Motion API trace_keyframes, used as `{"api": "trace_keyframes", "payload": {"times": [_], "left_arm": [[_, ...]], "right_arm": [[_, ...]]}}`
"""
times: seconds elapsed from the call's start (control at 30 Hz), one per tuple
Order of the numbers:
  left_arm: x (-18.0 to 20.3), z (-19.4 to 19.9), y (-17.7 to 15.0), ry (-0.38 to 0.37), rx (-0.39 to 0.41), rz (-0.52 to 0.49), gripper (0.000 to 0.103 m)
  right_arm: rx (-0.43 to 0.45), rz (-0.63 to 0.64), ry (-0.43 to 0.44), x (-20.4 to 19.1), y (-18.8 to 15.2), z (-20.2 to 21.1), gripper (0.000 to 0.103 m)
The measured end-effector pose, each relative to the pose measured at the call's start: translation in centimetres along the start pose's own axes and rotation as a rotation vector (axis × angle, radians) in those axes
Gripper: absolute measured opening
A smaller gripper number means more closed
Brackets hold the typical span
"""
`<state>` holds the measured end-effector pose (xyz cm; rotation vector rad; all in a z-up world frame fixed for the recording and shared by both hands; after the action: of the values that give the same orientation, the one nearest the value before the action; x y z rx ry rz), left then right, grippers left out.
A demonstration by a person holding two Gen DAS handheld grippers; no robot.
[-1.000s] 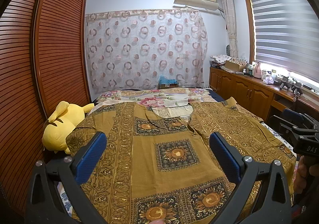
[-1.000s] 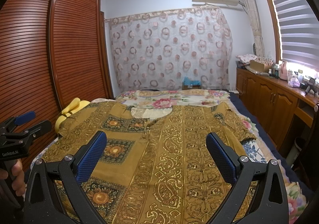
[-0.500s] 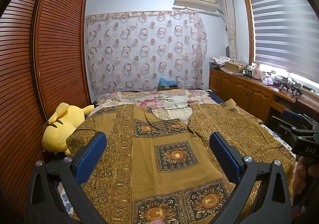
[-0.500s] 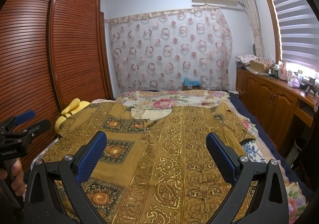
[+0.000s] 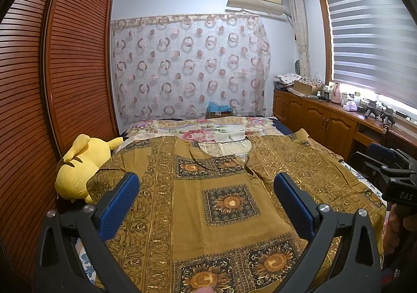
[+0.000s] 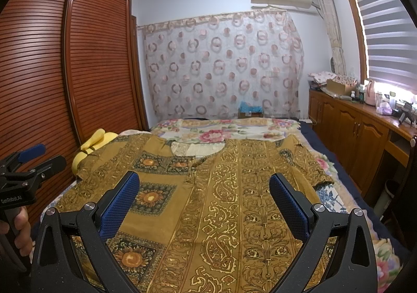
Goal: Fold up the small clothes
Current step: 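Grasp the gold shirt's side edge with the left tool and lift it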
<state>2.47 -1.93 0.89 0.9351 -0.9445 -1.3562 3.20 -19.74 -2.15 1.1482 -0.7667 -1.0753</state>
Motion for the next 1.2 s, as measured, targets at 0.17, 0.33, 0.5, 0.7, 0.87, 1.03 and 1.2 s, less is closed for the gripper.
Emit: {"api": "trace_keyframes", "payload": {"times": [0.17, 0.33, 0.5, 0.7, 0.87, 1.03, 1.2], "left_arm": [[-0.7, -1.1, -0.8, 0.030, -0.021, -0.004, 0.103], [-2.8, -2.6, -2.2, 0.058, -0.036, 0.014, 0.103], [-5.1, -4.0, -3.3, 0.079, -0.076, 0.013, 0.103], [-8.5, -5.1, -4.6, 0.059, -0.141, 0.053, 0.103], [-11.9, -5.4, -5.2, 0.079, -0.159, 0.073, 0.103], [-15.4, -6.4, -5.5, 0.080, -0.192, 0.093, 0.103], [-18.2, -8.1, -5.9, 0.094, -0.256, 0.108, 0.103]], "right_arm": [[-0.022, -0.004, 0.017, 0.3, -0.3, -0.8, 0.102], [-0.039, 0.008, 0.038, -0.5, -0.9, -2.1, 0.102], [-0.051, 0.032, 0.059, -1.4, -1.5, -3.5, 0.102], [-0.084, 0.071, 0.092, -2.4, -2.2, -6.0, 0.102], [-0.118, 0.099, 0.109, -3.4, -2.8, -8.1, 0.102], [-0.147, 0.128, 0.119, -4.3, -3.4, -9.6, 0.102], [-0.192, 0.133, 0.194, -5.3, -4.1, -10.9, 0.102]]}}
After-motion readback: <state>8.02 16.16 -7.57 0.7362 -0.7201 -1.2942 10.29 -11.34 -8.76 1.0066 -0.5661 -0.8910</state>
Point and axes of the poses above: each gripper's, at about its wrist camera, not at the fingertips, and z roughly against the way its jaws point, x to its right, y to its top, the point moved 4 cm from there along -z, roughly the way its jaws point
